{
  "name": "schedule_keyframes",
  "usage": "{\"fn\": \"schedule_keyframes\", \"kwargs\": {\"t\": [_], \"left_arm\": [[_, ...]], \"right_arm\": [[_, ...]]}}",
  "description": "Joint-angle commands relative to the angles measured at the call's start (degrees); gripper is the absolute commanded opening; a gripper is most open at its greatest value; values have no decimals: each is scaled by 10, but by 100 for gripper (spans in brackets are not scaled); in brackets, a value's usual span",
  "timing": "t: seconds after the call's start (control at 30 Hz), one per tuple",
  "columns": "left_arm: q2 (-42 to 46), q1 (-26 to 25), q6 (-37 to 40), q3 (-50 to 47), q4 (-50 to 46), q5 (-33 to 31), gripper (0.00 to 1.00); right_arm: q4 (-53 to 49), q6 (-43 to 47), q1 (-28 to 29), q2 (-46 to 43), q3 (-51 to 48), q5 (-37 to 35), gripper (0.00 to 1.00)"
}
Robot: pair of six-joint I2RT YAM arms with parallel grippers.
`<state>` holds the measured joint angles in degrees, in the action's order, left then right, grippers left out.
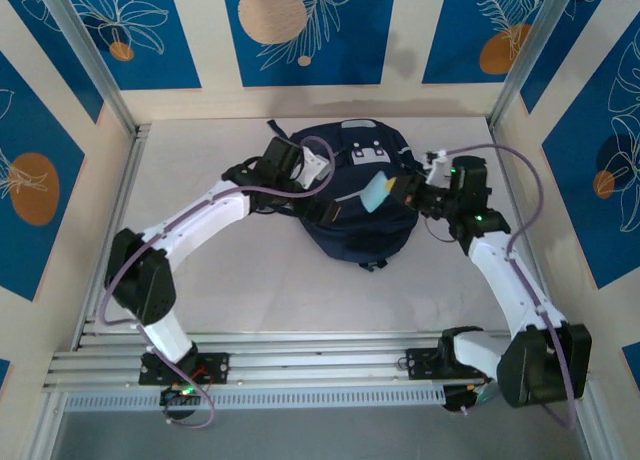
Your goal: Pack the student bag
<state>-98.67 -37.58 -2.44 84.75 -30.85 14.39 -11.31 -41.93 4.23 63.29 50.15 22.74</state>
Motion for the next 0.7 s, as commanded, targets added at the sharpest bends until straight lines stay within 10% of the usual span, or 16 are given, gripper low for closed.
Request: {"fn": "schedule_keyframes", "kwargs": {"t": [0.0, 0.43, 0.67], "left_arm": [[-48, -33, 46, 50, -3, -50, 94], [-213, -109, 145, 174, 6, -220, 89], [-249, -104, 139, 183, 67, -279, 46]], "right_arm": [[-68, 12, -47, -36, -23, -15, 0], [-85, -14, -170, -96, -65, 37, 0], [-66, -30, -171, -99, -84, 60, 0]]}}
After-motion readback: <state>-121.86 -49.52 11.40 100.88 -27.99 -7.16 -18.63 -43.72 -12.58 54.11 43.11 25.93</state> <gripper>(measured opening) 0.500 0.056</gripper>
